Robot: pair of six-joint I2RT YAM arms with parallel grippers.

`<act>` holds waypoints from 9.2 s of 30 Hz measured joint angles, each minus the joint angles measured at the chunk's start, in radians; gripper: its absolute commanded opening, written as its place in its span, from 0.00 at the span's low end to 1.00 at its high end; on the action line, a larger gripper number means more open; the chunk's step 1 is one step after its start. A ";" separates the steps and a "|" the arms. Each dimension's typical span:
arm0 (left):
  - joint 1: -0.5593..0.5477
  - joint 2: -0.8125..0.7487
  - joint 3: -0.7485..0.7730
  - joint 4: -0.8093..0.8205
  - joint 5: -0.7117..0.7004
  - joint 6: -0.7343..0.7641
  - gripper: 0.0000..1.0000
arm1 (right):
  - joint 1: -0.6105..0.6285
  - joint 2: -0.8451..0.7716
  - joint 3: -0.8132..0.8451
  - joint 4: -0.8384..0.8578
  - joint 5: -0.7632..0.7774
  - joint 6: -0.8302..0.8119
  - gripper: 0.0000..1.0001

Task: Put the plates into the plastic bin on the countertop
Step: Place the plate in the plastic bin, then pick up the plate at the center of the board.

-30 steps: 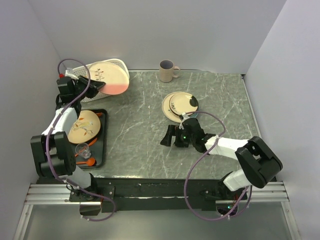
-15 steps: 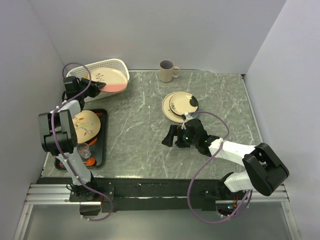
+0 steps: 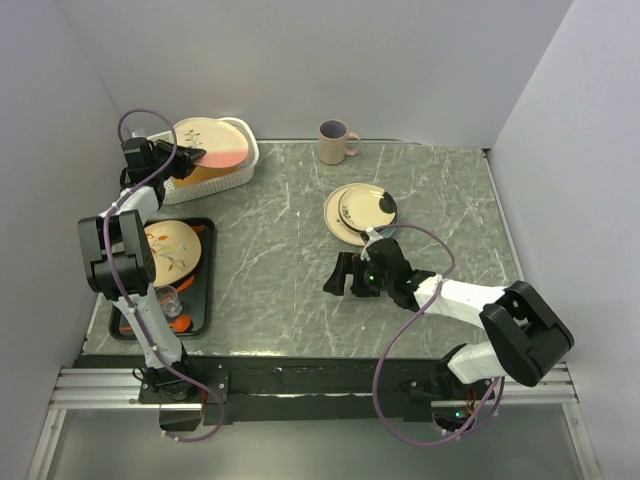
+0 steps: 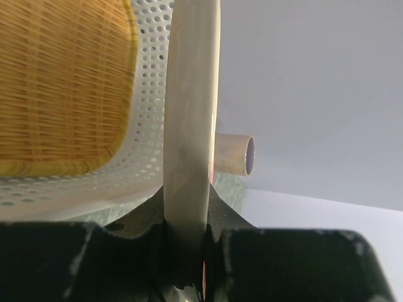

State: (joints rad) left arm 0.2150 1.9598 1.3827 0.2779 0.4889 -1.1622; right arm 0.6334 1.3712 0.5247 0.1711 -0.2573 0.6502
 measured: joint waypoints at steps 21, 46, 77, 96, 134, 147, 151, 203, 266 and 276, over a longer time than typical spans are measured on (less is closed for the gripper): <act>0.025 0.113 0.136 -0.112 -0.038 0.055 0.01 | 0.009 0.018 0.019 -0.004 0.006 -0.016 1.00; 0.035 0.175 0.236 -0.197 -0.050 0.121 0.01 | 0.010 0.041 0.034 -0.011 0.002 -0.032 1.00; 0.044 0.235 0.316 -0.269 -0.085 0.218 0.58 | 0.011 0.026 0.032 -0.038 0.006 -0.031 1.00; 0.044 0.235 0.323 -0.404 -0.233 0.342 0.91 | 0.019 0.026 0.032 -0.038 0.006 -0.031 1.00; -0.061 0.341 0.688 -0.890 -0.674 0.593 0.99 | 0.043 0.040 0.053 -0.046 0.000 -0.032 1.00; -0.166 0.158 0.563 -0.829 -0.802 0.641 0.99 | 0.052 0.038 0.053 -0.050 0.010 -0.032 1.00; -0.200 0.141 0.581 -0.797 -0.797 0.660 0.99 | 0.053 0.024 0.053 -0.066 0.023 -0.032 1.00; -0.842 -0.183 -0.154 -0.457 -0.784 0.645 0.99 | -0.241 -0.193 0.132 -0.267 0.184 -0.098 1.00; -0.861 -0.282 -0.266 -0.511 -0.852 0.592 0.99 | -0.510 0.214 0.350 -0.080 -0.021 0.048 0.03; -0.864 -0.282 -0.266 -0.494 -0.831 0.589 0.99 | -0.510 0.232 0.356 -0.071 -0.023 0.048 0.00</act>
State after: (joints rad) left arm -0.6491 1.6783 1.1164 -0.2165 -0.3424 -0.5732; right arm 0.1238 1.6032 0.8806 0.1001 -0.2798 0.6979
